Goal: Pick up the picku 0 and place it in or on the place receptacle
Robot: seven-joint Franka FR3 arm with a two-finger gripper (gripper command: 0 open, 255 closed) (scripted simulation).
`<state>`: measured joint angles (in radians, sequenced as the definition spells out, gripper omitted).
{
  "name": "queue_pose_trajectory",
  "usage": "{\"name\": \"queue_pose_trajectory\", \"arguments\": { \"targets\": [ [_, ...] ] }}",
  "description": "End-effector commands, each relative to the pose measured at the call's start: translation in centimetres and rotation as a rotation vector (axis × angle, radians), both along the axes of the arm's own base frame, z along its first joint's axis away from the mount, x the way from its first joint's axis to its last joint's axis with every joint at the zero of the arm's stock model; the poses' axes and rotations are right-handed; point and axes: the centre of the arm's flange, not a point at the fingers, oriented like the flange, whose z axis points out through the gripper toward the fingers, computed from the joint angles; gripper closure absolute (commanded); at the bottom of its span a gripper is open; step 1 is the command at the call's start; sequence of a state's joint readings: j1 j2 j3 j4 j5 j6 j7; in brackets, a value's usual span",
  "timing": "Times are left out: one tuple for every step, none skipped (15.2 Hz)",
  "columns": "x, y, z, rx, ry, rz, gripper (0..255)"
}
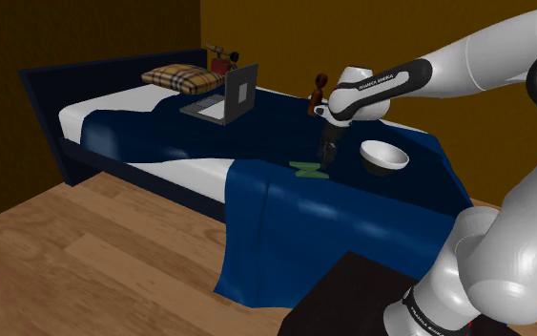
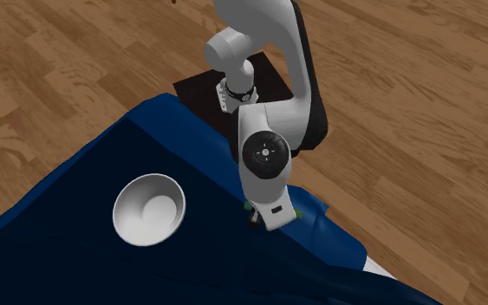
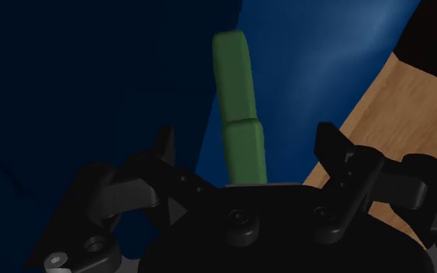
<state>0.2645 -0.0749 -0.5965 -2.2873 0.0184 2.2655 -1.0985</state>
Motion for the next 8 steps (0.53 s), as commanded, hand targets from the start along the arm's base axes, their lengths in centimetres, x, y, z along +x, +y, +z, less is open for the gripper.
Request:
{"name": "queue_pose_trajectory", "arguments": {
  "targets": [
    [2.4,2.7,-0.7,-0.042,0.031,0.085,0],
    [2.8,3.4,-0.9,-0.052,0.038,0.104,0],
    [2.8,3.4,-1.4,-0.052,0.038,0.104,0],
    [2.8,3.4,-1.9,-0.052,0.038,0.104,0],
    [2.8,3.4,-2.4,-0.052,0.038,0.104,0],
    [2.8,3.4,-3.0,-0.052,0.038,0.104,0],
    [2.8,3.4,-3.5,-0.052,0.038,0.104,0],
    [2.8,3.4,-4.0,-0.052,0.038,0.104,0]
  ]
}}
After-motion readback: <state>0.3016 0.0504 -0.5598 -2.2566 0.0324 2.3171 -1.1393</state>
